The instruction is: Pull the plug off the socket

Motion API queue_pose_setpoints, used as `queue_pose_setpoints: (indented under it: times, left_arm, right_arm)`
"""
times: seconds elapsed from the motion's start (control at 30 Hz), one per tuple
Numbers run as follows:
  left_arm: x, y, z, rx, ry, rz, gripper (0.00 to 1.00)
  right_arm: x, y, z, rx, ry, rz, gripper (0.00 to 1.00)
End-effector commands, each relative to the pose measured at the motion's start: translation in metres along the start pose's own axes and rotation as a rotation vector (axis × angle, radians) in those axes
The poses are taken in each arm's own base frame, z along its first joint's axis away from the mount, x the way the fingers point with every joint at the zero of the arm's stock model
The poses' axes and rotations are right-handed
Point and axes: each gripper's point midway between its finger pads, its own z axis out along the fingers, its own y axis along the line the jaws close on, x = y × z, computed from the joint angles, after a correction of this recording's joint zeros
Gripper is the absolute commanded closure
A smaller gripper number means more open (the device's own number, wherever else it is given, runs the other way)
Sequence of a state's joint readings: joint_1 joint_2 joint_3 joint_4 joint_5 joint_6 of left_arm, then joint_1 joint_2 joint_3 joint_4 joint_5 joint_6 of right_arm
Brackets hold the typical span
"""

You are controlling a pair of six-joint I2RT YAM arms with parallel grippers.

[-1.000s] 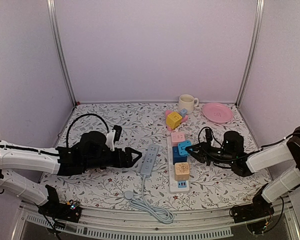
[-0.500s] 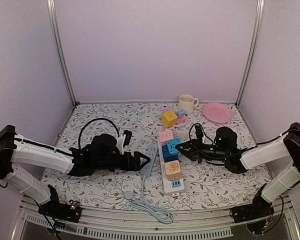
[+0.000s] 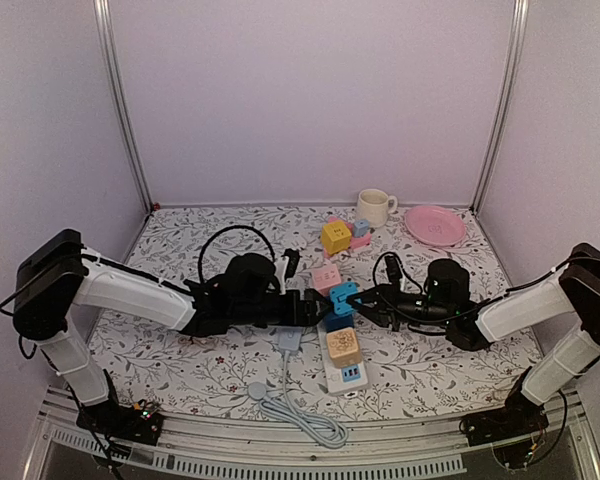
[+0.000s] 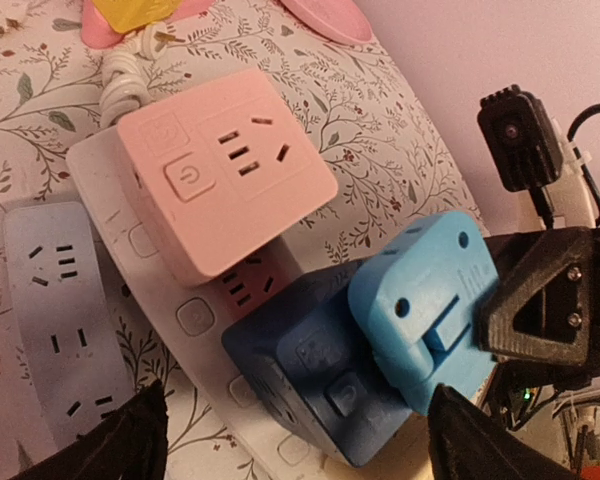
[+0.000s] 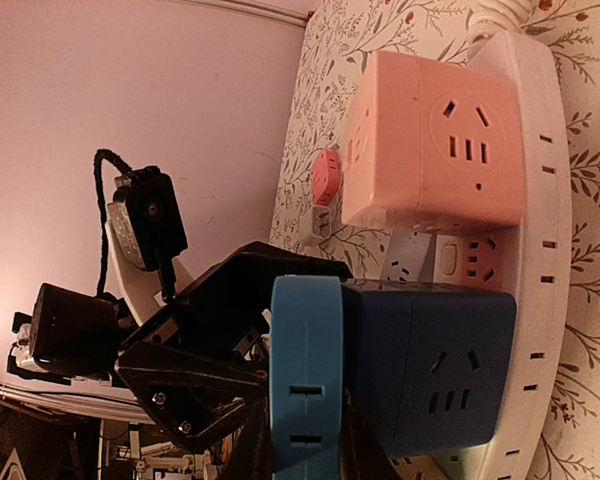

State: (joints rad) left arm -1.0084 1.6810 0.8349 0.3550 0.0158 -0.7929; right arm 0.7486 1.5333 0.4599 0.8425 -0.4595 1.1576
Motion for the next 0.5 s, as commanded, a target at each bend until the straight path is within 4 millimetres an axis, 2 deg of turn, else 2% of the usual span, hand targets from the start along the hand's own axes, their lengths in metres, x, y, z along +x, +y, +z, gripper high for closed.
queue_pose_setpoints:
  times: [0.0,0.2,0.47]
  left_arm:
    - [0.016,0.001,0.021,-0.030,0.059,0.029,0.11]
    - [0.035,0.019,0.035,-0.140,0.107,0.054,0.11]
    - [0.059,0.039,0.045,-0.277,0.163,0.097,0.11]
  right_arm:
    - [-0.009,0.058,-0.007,-0.220,-0.043,-0.111,0.98]
    - [-0.007,0.053,-0.015,-0.213,-0.067,-0.107,0.98]
    - [-0.006,0.072,-0.021,-0.306,-0.063,-0.119,0.98]
